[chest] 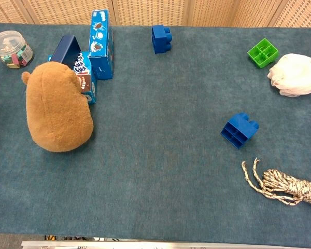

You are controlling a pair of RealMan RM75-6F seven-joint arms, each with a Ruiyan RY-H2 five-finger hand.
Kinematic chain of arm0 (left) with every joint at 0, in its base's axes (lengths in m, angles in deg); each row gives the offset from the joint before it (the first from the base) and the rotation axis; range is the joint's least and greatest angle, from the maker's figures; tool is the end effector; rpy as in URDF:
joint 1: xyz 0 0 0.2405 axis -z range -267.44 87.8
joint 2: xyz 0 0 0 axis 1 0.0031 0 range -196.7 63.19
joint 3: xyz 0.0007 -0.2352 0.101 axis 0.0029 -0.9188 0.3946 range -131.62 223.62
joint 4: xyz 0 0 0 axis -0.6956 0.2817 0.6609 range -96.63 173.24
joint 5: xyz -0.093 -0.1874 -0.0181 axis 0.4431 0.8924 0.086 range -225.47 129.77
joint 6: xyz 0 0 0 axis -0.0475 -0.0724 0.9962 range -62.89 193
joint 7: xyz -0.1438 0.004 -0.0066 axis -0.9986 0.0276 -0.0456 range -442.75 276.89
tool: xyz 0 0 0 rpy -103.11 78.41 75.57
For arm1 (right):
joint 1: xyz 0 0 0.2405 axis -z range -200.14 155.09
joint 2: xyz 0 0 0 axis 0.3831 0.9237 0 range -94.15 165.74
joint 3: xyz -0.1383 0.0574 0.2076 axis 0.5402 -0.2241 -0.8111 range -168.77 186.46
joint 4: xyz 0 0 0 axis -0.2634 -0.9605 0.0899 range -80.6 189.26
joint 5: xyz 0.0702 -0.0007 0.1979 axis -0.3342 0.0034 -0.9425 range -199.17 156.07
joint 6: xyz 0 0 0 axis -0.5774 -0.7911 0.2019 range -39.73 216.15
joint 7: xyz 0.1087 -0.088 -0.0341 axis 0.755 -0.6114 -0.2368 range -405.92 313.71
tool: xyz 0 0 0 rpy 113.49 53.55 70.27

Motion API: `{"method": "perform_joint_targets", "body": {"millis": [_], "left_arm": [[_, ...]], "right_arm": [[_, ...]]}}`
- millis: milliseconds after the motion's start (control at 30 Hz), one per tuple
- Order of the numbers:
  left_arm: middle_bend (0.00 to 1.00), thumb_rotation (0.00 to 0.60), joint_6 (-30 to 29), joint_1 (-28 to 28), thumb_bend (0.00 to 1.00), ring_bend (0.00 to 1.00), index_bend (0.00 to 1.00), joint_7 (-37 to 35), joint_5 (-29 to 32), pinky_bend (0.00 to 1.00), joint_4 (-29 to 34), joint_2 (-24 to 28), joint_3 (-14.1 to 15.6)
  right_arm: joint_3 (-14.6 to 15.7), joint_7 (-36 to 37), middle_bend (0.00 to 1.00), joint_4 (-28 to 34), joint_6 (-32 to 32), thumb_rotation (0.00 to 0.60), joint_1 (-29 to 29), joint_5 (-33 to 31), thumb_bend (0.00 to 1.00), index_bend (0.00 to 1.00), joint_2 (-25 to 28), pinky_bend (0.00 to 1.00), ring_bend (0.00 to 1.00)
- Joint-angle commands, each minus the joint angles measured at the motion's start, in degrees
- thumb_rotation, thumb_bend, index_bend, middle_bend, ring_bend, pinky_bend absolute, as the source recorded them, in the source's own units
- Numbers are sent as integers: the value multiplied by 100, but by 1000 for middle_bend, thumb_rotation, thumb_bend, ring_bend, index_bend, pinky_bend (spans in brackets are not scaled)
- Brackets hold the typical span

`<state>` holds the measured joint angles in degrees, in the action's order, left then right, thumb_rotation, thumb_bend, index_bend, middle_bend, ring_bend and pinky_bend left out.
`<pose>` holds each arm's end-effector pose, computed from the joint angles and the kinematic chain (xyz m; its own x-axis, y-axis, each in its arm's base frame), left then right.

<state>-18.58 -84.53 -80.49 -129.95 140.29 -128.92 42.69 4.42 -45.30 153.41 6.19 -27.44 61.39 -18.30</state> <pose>-0.2874 0.1818 0.1556 0.3037 0.0312 0.9523 0.9518 0.0353 -0.3047 -0.3052 -0.1855 0.2027 0.4272 -0.0241 0.9038 -0.9032 0.0341 0.4278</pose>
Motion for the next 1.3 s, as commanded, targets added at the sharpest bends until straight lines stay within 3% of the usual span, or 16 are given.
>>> {"method": "perform_joint_targets", "body": {"millis": [33,600,967,1033,1100,1300], "left_arm": [[117,600,6,1,76,89,187,2,6,0,-1,3,0],[116,600,522,416,76,89,187,141,17,0,127,249,-140],[112,593,1753,1252,75,89,187,-310,587,0,375,367,-511],[112,536,1880,1392,75,89,188,-361,695,0,370,309,-603],[112,404,1989,1506,76,89,190,-413,812,0,365,243,-678],[112,112,2466,1935,76,89,197,-562,1324,0,333,40,-923]], "right_arm": [[-1,-1,439,-1,5,600,-4,0,169,306,0,259,305],[-83,-111,439,88,-9,600,-98,75,169,306,119,259,305],[-136,-375,440,263,278,600,-323,75,169,306,323,259,305],[-136,-380,440,274,351,600,-366,56,169,306,318,259,305],[-134,-380,440,264,408,600,-398,38,169,306,305,259,305],[-120,-373,439,199,507,600,-459,11,169,306,276,259,305]]}}
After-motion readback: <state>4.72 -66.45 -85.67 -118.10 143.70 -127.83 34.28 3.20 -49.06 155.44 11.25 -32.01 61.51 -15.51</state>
